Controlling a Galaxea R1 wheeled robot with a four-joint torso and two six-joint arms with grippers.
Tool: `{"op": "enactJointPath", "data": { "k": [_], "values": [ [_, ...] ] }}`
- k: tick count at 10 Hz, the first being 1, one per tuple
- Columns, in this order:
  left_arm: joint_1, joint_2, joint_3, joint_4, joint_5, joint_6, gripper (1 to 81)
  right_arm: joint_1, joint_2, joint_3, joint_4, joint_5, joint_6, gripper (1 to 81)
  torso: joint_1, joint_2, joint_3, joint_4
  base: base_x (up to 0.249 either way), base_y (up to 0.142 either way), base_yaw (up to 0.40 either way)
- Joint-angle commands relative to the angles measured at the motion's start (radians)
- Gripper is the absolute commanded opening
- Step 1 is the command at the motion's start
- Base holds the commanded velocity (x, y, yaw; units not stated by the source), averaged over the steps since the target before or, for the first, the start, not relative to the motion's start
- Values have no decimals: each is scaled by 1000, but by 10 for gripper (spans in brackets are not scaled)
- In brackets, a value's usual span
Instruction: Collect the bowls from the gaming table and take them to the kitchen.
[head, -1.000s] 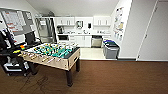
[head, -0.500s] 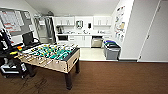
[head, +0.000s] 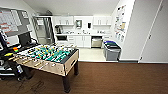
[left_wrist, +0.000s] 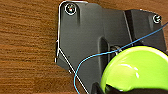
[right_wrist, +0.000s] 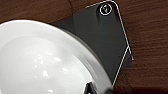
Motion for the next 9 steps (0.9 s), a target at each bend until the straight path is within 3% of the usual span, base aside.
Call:
{"op": "enactJointPath", "data": {
  "k": [1,9],
  "values": [
    [-23,-15,-7,-3,50,5,10,38,-8,5,-16,-53,-2,10,0,0,0,0,164,-70,0],
    [-21,-7,-7,-1,48,5,10,51,-8,5,-16,-74,-4,10,0,0,0,0,165,-71,0]
  ]
}}
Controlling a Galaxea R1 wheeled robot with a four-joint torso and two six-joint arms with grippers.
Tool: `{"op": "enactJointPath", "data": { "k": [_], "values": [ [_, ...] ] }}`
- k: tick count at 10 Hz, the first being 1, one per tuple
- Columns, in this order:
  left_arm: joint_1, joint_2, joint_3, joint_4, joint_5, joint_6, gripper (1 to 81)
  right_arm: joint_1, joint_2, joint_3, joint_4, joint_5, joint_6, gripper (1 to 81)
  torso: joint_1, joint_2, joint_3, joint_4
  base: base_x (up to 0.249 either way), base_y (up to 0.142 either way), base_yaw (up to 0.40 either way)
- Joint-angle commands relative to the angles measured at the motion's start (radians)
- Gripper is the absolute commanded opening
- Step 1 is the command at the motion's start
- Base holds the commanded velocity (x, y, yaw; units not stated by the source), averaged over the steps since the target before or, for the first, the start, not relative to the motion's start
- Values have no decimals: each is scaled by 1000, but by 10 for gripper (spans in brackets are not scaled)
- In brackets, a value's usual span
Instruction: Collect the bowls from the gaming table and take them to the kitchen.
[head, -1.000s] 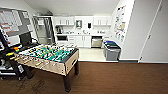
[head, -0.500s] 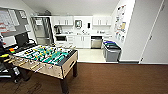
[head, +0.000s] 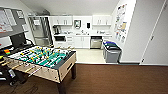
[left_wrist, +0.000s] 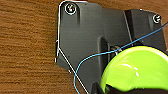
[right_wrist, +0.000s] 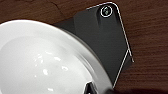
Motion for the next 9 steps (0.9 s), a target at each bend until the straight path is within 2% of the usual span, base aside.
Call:
{"op": "enactJointPath", "data": {
  "k": [1,9],
  "values": [
    [-22,-8,-7,-2,48,4,10,37,-7,5,-16,-58,-4,10,0,0,0,0,165,-73,0],
    [-21,-9,-7,4,45,4,10,37,-4,5,-17,-60,-4,10,0,0,0,0,165,-73,0]
  ]
}}
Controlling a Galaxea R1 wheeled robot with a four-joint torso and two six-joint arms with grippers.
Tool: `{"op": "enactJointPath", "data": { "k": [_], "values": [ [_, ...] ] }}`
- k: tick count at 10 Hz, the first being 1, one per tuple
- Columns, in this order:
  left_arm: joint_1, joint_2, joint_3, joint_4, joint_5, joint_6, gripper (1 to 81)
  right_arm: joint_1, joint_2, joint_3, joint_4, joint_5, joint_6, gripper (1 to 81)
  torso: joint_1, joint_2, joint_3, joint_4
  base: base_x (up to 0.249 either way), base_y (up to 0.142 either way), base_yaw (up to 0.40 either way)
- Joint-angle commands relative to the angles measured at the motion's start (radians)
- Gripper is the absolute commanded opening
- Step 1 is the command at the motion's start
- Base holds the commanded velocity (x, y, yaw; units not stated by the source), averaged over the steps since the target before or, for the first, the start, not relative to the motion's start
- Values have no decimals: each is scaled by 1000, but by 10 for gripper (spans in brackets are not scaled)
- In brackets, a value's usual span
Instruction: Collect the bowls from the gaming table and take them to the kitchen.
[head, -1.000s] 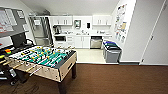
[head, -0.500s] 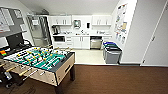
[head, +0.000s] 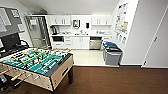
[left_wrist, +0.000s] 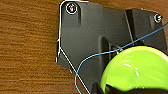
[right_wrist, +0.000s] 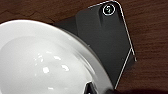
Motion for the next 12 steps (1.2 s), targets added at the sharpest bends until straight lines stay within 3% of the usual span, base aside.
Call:
{"op": "enactJointPath", "data": {
  "k": [1,12],
  "values": [
    [-22,-7,-6,4,46,6,10,35,-12,5,-15,-52,-4,10,0,0,0,0,165,-68,0],
    [-20,-6,-6,6,43,6,10,40,-9,3,-14,-66,-4,10,0,0,0,0,165,0,0]
  ]
}}
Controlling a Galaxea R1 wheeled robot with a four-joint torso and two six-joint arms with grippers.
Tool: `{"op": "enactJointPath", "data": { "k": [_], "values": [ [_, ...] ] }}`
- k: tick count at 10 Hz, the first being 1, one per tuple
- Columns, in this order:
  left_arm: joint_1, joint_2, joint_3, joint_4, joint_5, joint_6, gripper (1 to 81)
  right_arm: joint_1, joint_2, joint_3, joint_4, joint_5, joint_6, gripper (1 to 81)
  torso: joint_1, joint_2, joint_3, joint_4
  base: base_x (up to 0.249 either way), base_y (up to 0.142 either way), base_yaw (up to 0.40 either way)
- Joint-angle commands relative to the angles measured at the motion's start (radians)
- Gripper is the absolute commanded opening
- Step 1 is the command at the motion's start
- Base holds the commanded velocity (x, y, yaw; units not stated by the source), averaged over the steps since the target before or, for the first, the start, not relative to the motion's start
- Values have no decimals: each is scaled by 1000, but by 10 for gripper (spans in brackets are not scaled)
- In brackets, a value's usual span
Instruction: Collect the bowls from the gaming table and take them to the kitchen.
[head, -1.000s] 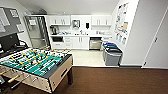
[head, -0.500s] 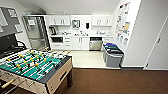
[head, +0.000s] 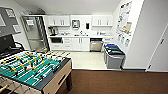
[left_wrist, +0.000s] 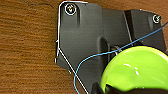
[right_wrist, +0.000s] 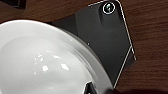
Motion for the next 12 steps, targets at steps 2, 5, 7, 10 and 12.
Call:
{"op": "enactJointPath", "data": {
  "k": [2,5,7,10,12],
  "values": [
    [-22,-7,-6,5,46,4,10,41,-9,6,-14,-50,-4,10,0,0,0,0,164,-31,0],
    [-20,-6,-6,5,46,4,10,39,-11,5,-13,-50,-4,10,-1,0,0,0,166,-64,0],
    [-22,-4,-6,7,46,4,10,38,-11,5,-14,-50,-4,10,-1,0,0,0,166,-64,0],
    [-20,-4,-6,5,46,4,10,40,-11,5,-20,-50,-4,10,-2,0,0,0,167,-64,0],
    [-20,-4,-6,5,46,4,10,43,-11,5,-20,-50,-4,10,-2,0,0,0,170,-64,0]
  ]
}}
